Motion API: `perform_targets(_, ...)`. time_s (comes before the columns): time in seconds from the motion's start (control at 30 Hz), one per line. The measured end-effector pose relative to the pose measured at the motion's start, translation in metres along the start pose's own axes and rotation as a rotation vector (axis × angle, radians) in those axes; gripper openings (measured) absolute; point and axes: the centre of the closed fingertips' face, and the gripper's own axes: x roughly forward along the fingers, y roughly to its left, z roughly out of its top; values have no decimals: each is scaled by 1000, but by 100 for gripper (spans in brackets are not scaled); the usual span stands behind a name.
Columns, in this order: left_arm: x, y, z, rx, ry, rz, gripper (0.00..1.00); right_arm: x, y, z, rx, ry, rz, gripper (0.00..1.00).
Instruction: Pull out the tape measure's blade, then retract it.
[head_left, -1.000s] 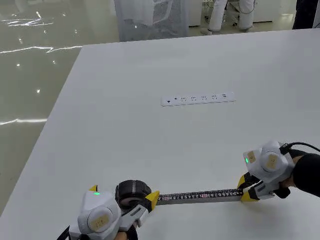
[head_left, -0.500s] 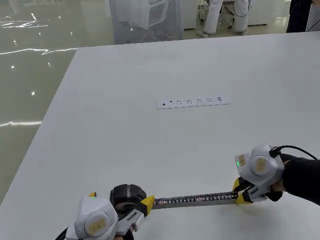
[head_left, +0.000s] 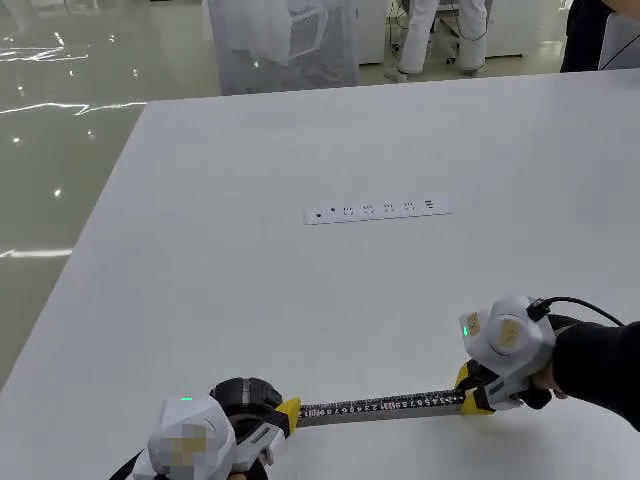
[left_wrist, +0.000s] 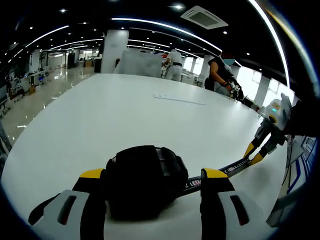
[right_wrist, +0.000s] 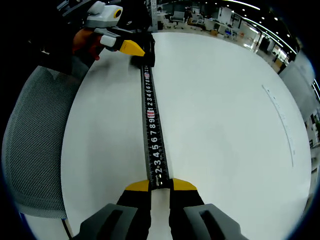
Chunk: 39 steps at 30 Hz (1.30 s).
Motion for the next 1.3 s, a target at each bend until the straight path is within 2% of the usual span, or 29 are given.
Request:
perform_targets(0.23, 1, 8, -1, -41, 27, 27, 65, 0, 0, 0, 16, 3, -3, 8)
perform_targets(0.3, 2, 10, -1, -55, 36, 28, 62, 0, -1, 0, 40, 6, -4, 8)
perform_targets(0.53, 4, 11, -3, -29, 78, 37, 62, 0, -1, 0, 47, 6, -6, 8)
perform_targets(0.7, 4, 10, -4, -5, 85, 36, 61, 0, -1, 0, 48, 11, -12, 8)
perform_targets(0.93, 4, 11, -5, -5, 99, 32, 60, 1, -1, 2, 42, 37, -16, 8)
perform_targets(1.3, 5, 10, -4, -2, 91, 34, 60, 2, -1, 3, 60, 46, -30, 8)
